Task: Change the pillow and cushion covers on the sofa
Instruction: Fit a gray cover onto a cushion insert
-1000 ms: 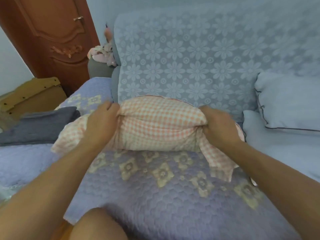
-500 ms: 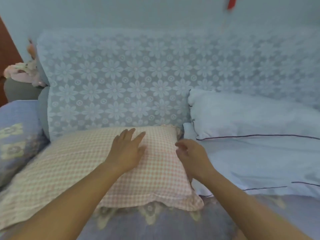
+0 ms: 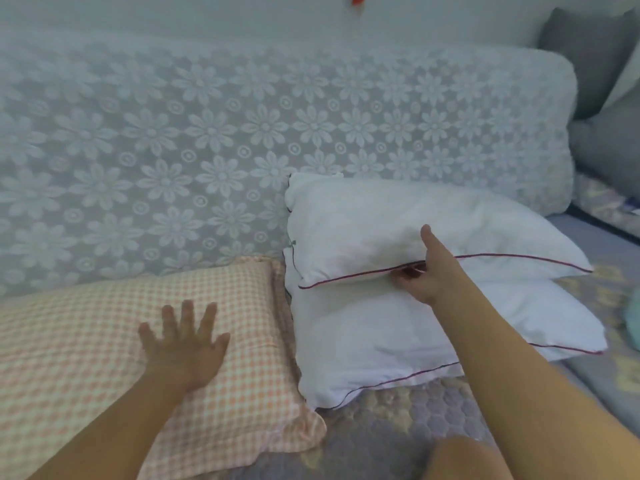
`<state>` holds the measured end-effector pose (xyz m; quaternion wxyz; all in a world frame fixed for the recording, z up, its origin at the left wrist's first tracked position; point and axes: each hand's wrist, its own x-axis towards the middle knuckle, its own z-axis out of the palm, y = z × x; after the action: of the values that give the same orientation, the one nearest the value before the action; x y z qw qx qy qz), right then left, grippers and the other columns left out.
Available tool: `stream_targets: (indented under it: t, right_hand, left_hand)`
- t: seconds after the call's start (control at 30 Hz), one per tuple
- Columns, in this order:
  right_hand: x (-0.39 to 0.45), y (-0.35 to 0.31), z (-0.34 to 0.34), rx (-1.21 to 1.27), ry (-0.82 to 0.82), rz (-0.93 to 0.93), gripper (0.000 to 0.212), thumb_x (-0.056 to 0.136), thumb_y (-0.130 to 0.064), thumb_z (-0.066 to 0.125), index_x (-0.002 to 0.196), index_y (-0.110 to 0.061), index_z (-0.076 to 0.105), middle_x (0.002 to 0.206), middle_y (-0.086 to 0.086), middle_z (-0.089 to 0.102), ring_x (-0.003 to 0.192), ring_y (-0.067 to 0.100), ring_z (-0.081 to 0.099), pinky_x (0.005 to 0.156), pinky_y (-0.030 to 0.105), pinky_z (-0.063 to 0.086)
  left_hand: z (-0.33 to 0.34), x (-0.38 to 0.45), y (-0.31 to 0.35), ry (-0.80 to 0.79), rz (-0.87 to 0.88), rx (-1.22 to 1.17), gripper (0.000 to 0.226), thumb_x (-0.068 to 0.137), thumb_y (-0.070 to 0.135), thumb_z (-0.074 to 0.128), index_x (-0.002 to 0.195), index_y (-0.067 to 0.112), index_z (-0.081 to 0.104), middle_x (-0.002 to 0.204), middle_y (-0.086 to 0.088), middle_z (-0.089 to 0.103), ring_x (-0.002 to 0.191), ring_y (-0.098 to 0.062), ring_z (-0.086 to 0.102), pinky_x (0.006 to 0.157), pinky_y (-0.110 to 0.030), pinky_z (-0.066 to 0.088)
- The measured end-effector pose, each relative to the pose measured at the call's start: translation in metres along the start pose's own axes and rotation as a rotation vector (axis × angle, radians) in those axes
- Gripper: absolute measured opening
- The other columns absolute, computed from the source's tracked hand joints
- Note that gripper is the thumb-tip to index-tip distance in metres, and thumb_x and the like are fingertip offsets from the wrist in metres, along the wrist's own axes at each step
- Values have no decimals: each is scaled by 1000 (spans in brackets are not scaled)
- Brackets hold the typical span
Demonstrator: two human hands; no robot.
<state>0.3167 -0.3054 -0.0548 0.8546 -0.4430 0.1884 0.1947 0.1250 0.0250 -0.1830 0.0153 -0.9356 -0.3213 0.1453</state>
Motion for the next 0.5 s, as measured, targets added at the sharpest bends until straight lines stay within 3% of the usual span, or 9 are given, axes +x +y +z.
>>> stream_targets:
  t: [0.07,0.13,0.2,0.23,0.3,0.4,0.43,0.5]
  right_hand:
    - [24,-4,14,-93,103,-55,37,87,-40,74,112,-15,63,111,9,68,99,28,67,93,48,55]
    - [51,-8,21,-325,139,-159,37,94,-28,62,128,-13,59,127,13,66,97,24,65,94,47,56]
    - [45,-22,40,-498,166,-290,42,98,-16,49,138,-3,51,134,17,59,91,22,57,92,43,56]
    - [23,-31,58,-489,168,-335,44,98,-15,47,140,-2,48,128,14,59,84,21,56,83,38,57]
    - [-18,-49,87,-399,120,-395,51,99,-16,48,148,-8,38,116,8,52,74,15,52,74,32,56]
    - [-63,-54,121,-260,-58,-431,70,98,-17,52,158,-23,16,123,6,47,88,19,55,86,41,58]
    - [-80,-47,130,-280,-102,-454,70,97,-17,53,157,-22,17,125,6,46,92,19,56,86,42,58]
    - [-107,-19,145,-390,-128,-543,51,95,-21,58,142,-14,39,124,8,52,93,20,59,87,45,58]
  left_hand:
    - [-1,-12,-2,-41,37,57,71,98,67,3,157,35,-21,165,-3,-28,152,-33,-24,116,-66,-11]
    - [-10,-24,-8,-106,91,88,74,99,67,9,159,33,-16,167,-3,-24,154,-31,-20,119,-65,-6]
    - [-34,-34,-16,-190,176,-1,80,99,69,24,161,32,-8,169,-1,-16,156,-29,-10,123,-58,1]
    - [-53,-38,-20,-208,219,-130,83,98,69,34,162,31,-1,170,0,-7,157,-27,0,123,-52,7]
    - [-101,-51,-24,-192,223,-603,78,96,66,50,160,30,23,167,-1,20,150,-25,28,121,-43,25]
    - [-171,-79,-27,-313,140,-1570,72,86,71,58,143,29,46,145,-11,51,127,-36,56,104,-60,47]
    - [-189,-87,-31,-356,175,-1804,74,84,74,58,142,29,46,141,-16,54,123,-42,59,98,-66,49]
    - [-215,-106,-46,-389,259,-2081,76,85,79,52,141,28,51,139,-21,57,120,-47,61,92,-70,49]
